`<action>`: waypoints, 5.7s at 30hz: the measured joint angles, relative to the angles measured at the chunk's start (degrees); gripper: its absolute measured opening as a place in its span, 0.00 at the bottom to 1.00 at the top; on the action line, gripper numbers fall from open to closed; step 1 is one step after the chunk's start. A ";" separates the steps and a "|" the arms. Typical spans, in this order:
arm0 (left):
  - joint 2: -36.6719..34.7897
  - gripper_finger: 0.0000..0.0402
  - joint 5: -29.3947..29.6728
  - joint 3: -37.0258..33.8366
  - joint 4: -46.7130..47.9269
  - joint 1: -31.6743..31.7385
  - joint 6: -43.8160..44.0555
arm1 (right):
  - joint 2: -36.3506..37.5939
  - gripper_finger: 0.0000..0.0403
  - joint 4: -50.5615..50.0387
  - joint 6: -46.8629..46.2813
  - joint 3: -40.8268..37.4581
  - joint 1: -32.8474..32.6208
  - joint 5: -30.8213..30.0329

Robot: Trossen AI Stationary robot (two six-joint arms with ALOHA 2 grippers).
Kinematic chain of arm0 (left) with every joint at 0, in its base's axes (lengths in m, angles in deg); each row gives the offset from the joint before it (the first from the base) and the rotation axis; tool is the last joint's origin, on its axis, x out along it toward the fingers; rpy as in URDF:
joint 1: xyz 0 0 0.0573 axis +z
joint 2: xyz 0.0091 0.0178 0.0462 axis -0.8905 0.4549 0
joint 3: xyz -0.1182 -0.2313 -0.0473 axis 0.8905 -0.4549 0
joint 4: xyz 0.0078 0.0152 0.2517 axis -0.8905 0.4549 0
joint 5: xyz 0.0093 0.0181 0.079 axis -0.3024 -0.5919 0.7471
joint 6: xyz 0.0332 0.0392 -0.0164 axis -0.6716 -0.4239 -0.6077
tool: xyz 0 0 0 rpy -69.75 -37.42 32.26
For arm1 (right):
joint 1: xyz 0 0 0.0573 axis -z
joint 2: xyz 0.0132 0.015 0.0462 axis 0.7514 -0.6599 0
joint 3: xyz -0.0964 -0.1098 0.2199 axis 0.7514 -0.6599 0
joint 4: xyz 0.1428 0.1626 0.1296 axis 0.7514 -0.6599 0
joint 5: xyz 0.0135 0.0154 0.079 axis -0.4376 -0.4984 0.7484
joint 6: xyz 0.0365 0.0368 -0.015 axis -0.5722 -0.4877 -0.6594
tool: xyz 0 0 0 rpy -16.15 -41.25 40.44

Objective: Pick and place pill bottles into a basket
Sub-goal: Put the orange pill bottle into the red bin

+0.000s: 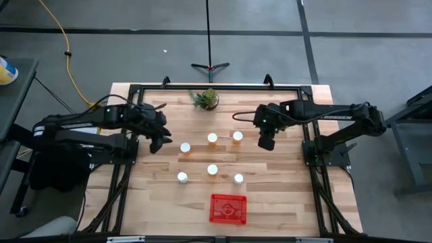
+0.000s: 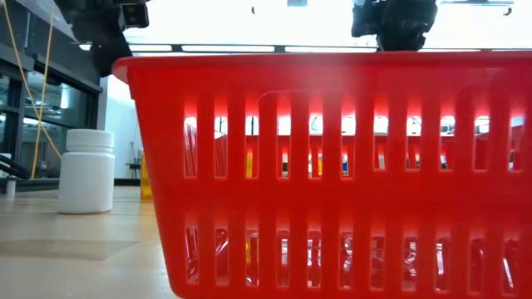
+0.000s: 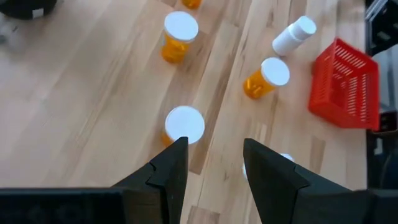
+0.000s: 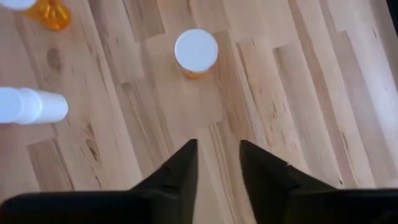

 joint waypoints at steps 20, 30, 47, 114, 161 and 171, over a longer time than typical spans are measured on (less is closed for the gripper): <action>1.16 0.48 3.04 0.07 -3.01 0.00 -2.01 | -12.79 0.63 5.52 -6.35 0.00 -0.02 -5.36; 1.16 0.48 2.75 0.07 -2.98 0.00 -0.97 | -19.82 0.63 12.82 -8.92 0.00 0.59 0.29; 1.18 0.48 0.79 0.07 -3.02 0.00 -0.87 | -19.87 0.63 17.91 -7.41 1.03 4.90 5.30; 1.18 0.48 0.68 0.02 -2.14 -0.02 -0.43 | -29.97 0.71 23.35 -17.97 0.94 6.10 11.45; 1.18 0.47 2.57 0.02 -2.25 0.00 -2.52 | -29.81 0.49 2.82 -30.28 27.08 -13.38 -0.05; 1.16 0.47 4.35 0.02 -3.70 0.00 -3.50 | -30.28 0.48 3.71 -46.22 27.10 -25.10 -0.52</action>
